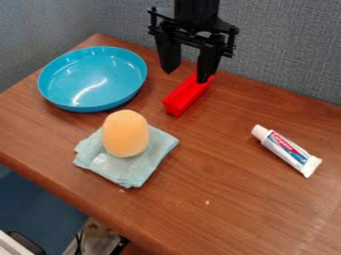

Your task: Put the toothpaste on the blue plate

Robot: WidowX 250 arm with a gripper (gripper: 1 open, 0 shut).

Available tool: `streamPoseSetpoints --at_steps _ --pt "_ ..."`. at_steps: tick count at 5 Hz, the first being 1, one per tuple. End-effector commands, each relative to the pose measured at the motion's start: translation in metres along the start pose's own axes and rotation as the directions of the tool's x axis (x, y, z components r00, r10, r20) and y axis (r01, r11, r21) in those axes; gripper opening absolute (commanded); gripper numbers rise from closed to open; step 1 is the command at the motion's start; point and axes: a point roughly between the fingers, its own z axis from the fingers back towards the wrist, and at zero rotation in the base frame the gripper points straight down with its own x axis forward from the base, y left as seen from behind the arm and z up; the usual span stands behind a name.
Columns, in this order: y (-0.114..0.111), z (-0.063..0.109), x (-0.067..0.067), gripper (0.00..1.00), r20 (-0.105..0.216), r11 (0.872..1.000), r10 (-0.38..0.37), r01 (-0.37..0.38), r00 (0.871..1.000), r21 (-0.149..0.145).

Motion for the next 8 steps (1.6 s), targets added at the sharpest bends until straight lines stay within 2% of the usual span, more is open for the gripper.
streamPoseSetpoints --at_steps 1,4,5,6,7,8 --pt "-0.001 -0.006 -0.001 1.0 -0.018 1.0 0.005 -0.005 1.0 -0.002" --pt "-0.01 -0.024 0.002 1.0 -0.06 0.999 0.047 -0.047 0.997 -0.003" --pt "-0.031 -0.034 0.012 1.0 -0.057 0.992 0.128 -0.129 0.99 -0.008" --pt "-0.059 -0.041 0.02 1.0 -0.042 0.97 0.239 -0.24 0.97 -0.029" --pt "-0.088 -0.048 0.03 1.0 -0.042 0.934 0.351 -0.353 0.935 -0.047" --pt "-0.107 -0.056 0.04 1.0 -0.031 0.877 0.474 -0.475 0.88 -0.068"
